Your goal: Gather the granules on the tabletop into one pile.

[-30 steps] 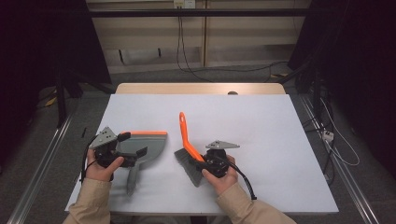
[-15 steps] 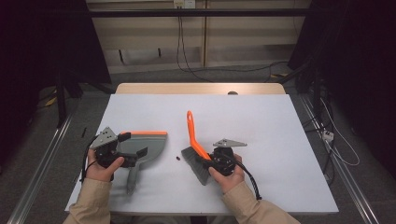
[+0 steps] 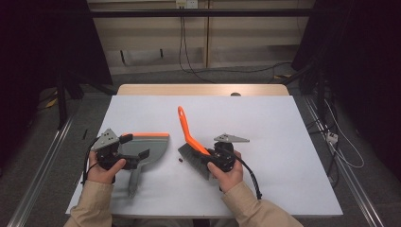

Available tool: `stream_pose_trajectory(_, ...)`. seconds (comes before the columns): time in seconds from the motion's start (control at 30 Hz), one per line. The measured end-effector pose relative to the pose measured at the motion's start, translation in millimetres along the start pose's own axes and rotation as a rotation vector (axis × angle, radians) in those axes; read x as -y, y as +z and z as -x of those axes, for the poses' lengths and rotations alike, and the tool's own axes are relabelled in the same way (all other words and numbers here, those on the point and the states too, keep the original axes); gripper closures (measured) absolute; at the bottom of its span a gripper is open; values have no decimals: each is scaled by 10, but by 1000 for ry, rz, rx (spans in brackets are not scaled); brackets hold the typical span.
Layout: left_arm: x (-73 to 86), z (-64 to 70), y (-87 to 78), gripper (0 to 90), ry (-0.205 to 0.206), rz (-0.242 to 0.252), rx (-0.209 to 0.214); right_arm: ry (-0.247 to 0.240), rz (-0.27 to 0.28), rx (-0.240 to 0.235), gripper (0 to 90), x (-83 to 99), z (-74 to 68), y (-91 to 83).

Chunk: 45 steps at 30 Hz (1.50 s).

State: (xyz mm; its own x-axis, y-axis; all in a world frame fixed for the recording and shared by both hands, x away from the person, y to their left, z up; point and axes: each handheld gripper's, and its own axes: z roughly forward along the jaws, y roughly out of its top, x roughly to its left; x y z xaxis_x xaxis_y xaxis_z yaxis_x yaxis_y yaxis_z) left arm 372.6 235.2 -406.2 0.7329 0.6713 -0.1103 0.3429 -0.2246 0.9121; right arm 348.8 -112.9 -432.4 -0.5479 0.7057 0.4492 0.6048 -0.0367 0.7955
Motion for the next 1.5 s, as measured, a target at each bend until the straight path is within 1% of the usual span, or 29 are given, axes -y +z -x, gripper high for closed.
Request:
stream_pose_trajectory(0.1,1,-9,-3,53,-1,2,2,1,4,-27,712,-4,-95,86)
stream_pose_trajectory(0.17,1,-11,-6,53,-3,4,1,-24,-17,-25,711,25,-178,178)
stream_pose_trajectory(0.23,-1,-11,-11,53,-2,5,1,-23,-44,-33,712,70,-240,284)
stream_pose_trajectory(0.33,-2,-11,-14,53,-4,6,-1,-49,-92,-3,712,140,-306,432)
stream_pose_trajectory(0.4,0,-13,-12,53,-3,4,1,-73,-83,37,711,147,-310,473)
stream_pose_trajectory(0.43,0,-14,-13,53,-3,3,-1,-52,-86,41,711,133,-295,472)
stream_pose_trajectory(0.5,0,-18,-16,53,-2,4,-1,-46,-90,62,710,121,-257,461)
stream_pose_trajectory(0.57,-2,-19,-20,53,-3,7,-2,-37,-89,70,709,130,-203,428)
stream_pose_trajectory(0.7,-2,-10,-13,53,-2,5,0,-4,-78,96,707,146,-111,338)
stream_pose_trajectory(0.83,-2,-4,-10,53,3,4,-1,9,-66,115,705,163,-25,245)
stream_pose_trajectory(1.0,-4,1,-9,53,3,6,2,20,-53,141,705,167,46,145)
stream_pose_trajectory(1.1,-4,5,-7,53,5,5,4,28,-50,140,706,174,72,102)
stream_pose_trajectory(1.13,-4,6,-6,53,4,5,5,34,-49,132,706,170,84,94)
stream_pose_trajectory(1.23,-6,9,-7,53,5,3,2,31,-48,141,707,164,96,76)
stream_pose_trajectory(1.27,-6,7,-7,53,6,4,4,28,-46,150,706,164,93,69)
stream_pose_trajectory(1.3,-4,7,-6,53,4,6,4,21,-46,149,707,160,97,70)
stream_pose_trajectory(1.5,-3,11,2,53,5,0,5,35,-44,125,710,149,100,63)
